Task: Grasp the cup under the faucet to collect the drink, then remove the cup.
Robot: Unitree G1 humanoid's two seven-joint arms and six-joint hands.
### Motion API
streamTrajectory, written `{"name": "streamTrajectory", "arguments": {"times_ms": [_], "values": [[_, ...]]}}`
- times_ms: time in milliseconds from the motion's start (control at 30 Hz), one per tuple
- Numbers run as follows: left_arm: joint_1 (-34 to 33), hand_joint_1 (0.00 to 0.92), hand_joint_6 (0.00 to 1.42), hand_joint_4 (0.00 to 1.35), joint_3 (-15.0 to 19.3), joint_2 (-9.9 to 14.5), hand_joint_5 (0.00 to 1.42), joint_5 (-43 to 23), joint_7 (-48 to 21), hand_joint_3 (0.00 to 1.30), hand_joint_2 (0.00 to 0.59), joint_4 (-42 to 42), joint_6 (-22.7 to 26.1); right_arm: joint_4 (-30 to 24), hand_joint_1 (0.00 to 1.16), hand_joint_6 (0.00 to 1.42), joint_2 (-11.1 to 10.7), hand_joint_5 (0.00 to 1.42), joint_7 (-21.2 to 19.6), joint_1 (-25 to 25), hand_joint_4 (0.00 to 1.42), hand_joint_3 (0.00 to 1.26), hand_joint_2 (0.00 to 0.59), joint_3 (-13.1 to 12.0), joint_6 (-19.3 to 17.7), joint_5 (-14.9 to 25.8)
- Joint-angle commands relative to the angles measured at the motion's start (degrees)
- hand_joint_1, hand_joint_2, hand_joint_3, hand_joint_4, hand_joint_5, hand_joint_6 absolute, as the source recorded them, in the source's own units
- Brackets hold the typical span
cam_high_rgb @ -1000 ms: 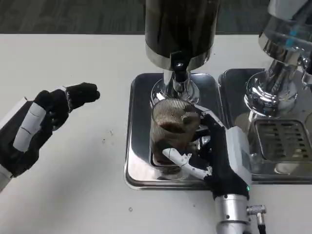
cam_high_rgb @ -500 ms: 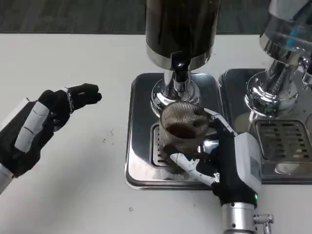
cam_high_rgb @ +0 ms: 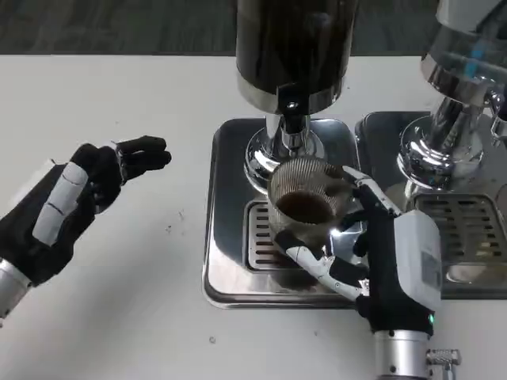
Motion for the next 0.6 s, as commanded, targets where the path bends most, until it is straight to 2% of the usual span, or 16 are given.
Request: {"name": "streamTrajectory", "arguments": {"times_ms": [33, 333, 600], "values": [[-1.56, 0.0, 0.06, 0.29, -0.41, -0.45, 0.19, 0.97, -0.04, 0.34, 0.16, 1.55, -0.61, -3.19, 0.69, 1.11, -0.28, 0.77, -1.38, 0.84, 0.61, 0.51, 0.234, -0.29, -1.62, -0.14], [-2.02, 0.0, 0.07, 0.29, -0.46, -0.88, 0.19, 1.13, -0.05, 0.34, 0.162, 2.7, -1.47, -4.92, 0.72, 1.12, -1.55, 0.79, 0.77, 2.51, 0.62, 0.52, 0.226, -0.84, -1.09, 0.62], [-1.83, 0.0, 0.06, 0.25, -1.57, -0.4, 0.17, 3.1, -0.74, 0.3, 0.155, 1.86, -4.97, -8.63, 0.73, 1.14, -2.73, 0.8, 2.69, 5.56, 0.63, 0.53, 0.227, -1.55, -0.48, 0.8]]}}
